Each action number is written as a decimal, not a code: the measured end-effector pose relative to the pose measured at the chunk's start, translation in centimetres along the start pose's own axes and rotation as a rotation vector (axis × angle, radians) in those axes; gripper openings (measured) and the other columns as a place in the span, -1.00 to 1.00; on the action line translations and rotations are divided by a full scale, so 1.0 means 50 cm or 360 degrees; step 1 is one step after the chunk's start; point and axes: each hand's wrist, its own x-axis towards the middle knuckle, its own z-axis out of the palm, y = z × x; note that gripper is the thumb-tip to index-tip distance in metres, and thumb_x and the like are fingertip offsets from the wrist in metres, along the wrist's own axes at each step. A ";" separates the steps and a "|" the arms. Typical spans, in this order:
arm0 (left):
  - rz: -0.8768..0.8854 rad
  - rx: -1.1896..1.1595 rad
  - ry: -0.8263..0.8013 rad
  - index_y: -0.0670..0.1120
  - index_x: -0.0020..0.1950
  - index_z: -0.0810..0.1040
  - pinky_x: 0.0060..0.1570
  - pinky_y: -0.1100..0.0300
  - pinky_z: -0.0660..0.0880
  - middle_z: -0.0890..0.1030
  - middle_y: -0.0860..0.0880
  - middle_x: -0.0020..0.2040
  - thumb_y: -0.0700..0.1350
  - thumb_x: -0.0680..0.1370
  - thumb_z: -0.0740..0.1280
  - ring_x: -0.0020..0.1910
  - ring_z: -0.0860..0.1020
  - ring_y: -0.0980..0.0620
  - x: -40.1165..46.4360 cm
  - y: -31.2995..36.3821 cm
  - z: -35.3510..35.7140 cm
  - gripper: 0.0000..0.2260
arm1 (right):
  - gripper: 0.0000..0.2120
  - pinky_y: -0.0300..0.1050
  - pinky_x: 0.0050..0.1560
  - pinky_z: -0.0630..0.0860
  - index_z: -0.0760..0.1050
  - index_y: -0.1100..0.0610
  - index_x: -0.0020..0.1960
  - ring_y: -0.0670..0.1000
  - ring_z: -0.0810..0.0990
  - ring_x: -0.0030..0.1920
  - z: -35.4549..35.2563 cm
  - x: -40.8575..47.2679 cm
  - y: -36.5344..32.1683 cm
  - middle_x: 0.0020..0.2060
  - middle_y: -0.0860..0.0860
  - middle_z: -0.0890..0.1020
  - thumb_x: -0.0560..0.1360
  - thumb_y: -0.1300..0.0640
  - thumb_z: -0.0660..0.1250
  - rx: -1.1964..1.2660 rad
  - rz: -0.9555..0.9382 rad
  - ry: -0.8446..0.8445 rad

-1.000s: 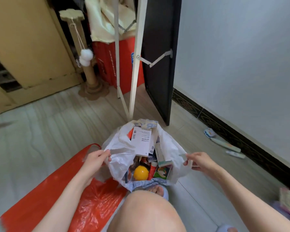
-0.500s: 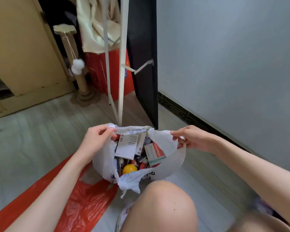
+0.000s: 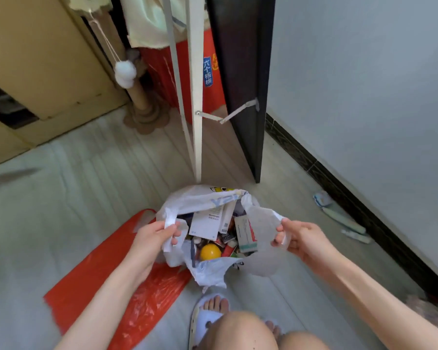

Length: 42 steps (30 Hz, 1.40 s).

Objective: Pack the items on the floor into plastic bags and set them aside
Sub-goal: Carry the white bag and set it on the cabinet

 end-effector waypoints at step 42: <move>0.0139 -0.0242 0.0625 -0.22 -0.28 0.53 -0.27 0.21 0.39 0.55 -0.07 -0.38 -0.28 0.56 0.17 -0.41 0.46 0.03 -0.979 0.190 -0.860 -0.75 | -0.72 -0.25 -0.12 0.39 0.53 0.12 -0.26 -0.15 0.53 -0.31 0.814 -1.009 -0.330 -0.32 0.00 0.60 0.57 0.19 0.16 -0.1087 -0.0449 -0.0635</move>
